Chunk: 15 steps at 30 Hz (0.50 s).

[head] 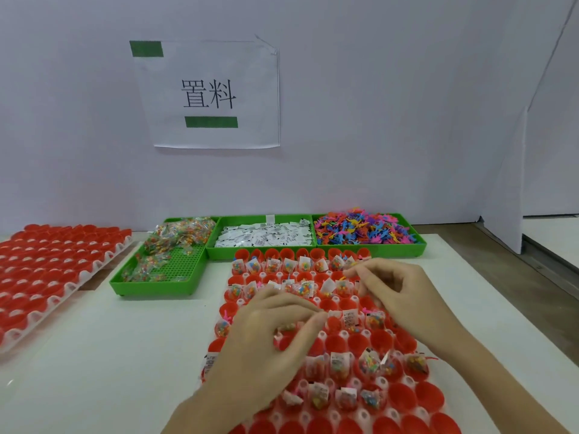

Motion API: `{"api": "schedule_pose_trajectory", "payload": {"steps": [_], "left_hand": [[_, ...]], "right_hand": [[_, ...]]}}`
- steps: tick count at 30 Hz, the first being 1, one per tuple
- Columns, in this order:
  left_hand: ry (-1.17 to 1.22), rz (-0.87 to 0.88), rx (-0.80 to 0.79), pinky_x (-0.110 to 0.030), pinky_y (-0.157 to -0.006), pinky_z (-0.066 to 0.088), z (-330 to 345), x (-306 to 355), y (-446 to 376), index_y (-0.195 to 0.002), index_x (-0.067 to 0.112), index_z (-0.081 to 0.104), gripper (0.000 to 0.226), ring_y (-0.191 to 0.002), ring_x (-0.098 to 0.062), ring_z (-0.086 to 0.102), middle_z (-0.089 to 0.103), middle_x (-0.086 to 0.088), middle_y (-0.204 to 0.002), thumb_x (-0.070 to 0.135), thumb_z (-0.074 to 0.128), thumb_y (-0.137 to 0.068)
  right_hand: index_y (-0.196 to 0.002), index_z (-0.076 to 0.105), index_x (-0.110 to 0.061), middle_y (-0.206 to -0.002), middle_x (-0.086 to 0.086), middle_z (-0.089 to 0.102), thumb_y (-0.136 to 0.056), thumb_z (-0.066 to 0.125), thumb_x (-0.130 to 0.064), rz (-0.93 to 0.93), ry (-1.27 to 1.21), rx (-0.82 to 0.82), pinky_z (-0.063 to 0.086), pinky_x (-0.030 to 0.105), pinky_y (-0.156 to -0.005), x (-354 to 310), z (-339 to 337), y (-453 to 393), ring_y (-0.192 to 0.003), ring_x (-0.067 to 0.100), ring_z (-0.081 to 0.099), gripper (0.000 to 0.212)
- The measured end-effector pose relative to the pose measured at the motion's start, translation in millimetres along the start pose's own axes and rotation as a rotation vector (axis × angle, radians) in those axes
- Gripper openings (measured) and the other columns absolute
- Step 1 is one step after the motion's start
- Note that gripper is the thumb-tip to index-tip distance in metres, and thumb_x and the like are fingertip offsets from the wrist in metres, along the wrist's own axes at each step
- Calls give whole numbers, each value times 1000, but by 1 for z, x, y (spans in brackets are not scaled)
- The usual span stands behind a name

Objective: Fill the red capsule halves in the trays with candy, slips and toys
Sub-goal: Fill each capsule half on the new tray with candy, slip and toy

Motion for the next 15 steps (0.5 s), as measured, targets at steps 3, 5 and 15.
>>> {"api": "schedule_pose_trajectory", "payload": {"steps": [3,5,15], "left_hand": [[-43,-174,165,-22,-75,47,-39,-48,-18,-83,31,78,20,-85,-5,63,72,23,-83,40,66,-96],[-147,-256,222,-24,-70,47,-65,-86,-33,-90,28,76,12,-79,-1,61,71,20,-84,32,67,-97],[-782,-547,-179,-35,-84,54,-139,-263,-58,-129,11,69,32,-89,-23,66,73,-13,-122,19,66,-99]], "right_hand": [[-94,79,-28,-71,2,69,-101,59,-21,3,2,31,42,13,-51,4,-4,0,-51,2,53,22],[-92,79,-29,-70,2,69,-101,59,-21,2,1,54,41,12,-50,4,-6,0,-50,3,52,23],[-89,78,-29,-68,5,68,-101,58,-20,-25,-5,61,43,17,-49,1,-5,1,-49,6,52,24]]}}
Point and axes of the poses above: each hand's wrist, its own y-axis away from the middle knuckle, its own z-axis out of the palm, x = y × z, the point moved 10 cm from there along -y, towards the middle knuckle
